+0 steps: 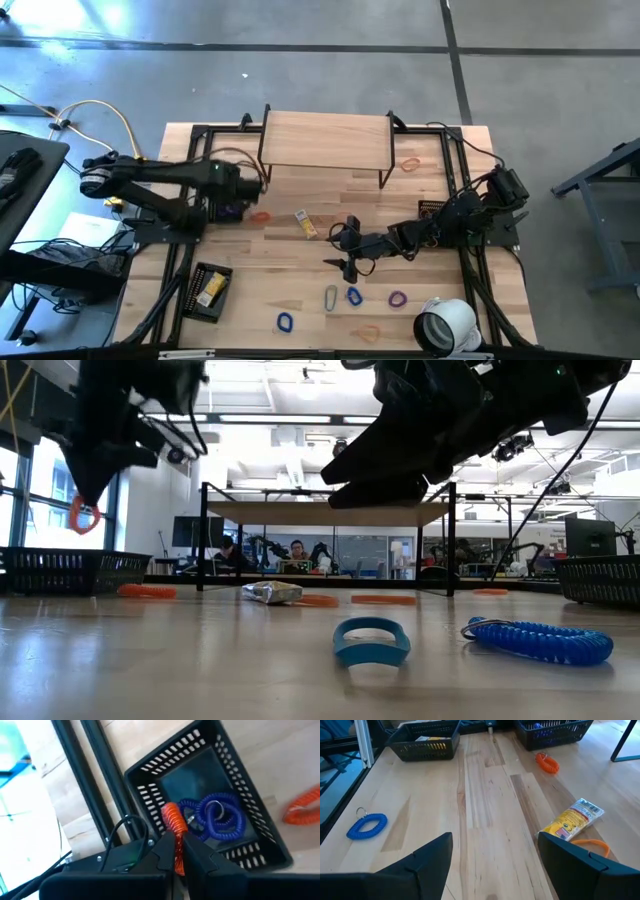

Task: Pick & Place Office Desk Supplies
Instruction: Put the right orange spring keychain into the top left black bin

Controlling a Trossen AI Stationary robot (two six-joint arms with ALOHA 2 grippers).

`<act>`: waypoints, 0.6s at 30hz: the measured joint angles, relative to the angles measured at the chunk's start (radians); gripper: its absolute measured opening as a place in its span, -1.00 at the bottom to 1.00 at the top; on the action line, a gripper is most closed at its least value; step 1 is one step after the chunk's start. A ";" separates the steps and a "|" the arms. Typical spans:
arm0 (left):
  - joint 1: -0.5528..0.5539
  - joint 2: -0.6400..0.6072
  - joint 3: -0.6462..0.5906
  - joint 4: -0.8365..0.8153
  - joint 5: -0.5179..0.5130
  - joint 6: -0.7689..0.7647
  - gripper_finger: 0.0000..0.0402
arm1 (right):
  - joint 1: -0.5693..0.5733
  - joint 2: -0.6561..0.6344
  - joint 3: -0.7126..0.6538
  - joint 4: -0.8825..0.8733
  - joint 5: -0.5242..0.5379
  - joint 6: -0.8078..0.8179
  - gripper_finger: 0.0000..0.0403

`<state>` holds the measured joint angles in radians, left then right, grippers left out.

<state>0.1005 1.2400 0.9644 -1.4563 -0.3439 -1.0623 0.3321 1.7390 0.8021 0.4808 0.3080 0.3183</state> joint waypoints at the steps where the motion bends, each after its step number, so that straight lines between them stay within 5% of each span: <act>1: 0.029 0.000 -0.007 0.016 0.007 0.028 -0.94 | 0.000 0.000 0.000 -0.002 0.000 0.000 0.40; 8: 0.130 0.000 -0.088 0.109 0.062 0.108 -0.87 | 0.000 0.000 0.000 -0.004 -0.030 0.003 0.40; 18: 0.124 0.000 -0.111 0.107 0.069 0.154 -0.56 | -0.009 0.000 0.000 0.000 -0.046 0.000 0.40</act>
<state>0.2244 1.2400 0.8536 -1.3491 -0.2749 -0.9082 0.3234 1.7390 0.8021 0.4811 0.2623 0.3180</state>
